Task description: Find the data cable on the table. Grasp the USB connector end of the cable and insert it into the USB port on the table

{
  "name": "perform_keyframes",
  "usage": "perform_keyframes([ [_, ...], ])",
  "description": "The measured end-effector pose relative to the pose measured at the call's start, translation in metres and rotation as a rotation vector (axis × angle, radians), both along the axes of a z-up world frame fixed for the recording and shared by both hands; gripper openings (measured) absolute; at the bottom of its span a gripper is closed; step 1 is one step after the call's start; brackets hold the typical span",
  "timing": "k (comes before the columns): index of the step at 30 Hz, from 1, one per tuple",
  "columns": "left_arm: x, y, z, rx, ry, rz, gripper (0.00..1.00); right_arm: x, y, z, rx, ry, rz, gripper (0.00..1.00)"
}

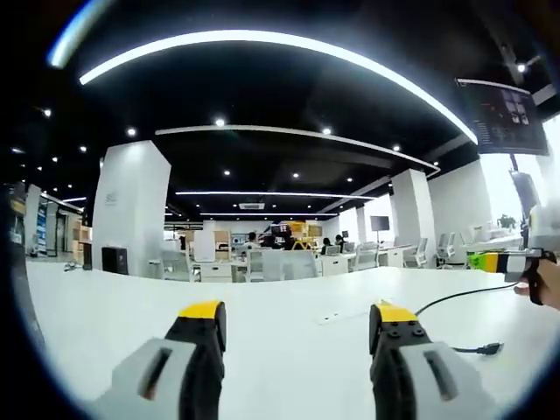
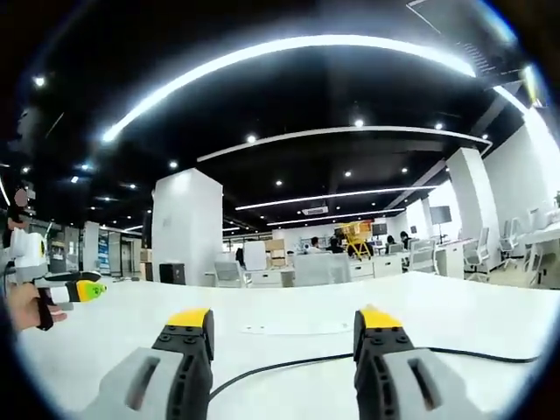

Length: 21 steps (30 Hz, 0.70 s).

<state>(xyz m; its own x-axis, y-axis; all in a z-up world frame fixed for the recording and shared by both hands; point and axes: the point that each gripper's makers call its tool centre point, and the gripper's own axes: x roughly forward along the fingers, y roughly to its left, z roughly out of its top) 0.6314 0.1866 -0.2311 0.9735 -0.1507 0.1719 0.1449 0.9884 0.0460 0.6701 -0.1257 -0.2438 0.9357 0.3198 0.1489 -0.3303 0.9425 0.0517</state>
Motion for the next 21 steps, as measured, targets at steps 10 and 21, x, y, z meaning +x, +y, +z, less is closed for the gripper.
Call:
perform_keyframes([
  [10, 0.0017, -0.0018, -0.0032, 0.006, 0.011, -0.007, 0.67, 0.0030, 0.0006, -0.0053, 0.003, 0.021, 0.008, 0.64],
  [21, 0.0009, -0.0031, -0.0015, 0.003, 0.006, -0.013, 0.67, 0.0020, -0.0031, -0.0005, 0.016, -0.008, -0.008, 0.64],
])
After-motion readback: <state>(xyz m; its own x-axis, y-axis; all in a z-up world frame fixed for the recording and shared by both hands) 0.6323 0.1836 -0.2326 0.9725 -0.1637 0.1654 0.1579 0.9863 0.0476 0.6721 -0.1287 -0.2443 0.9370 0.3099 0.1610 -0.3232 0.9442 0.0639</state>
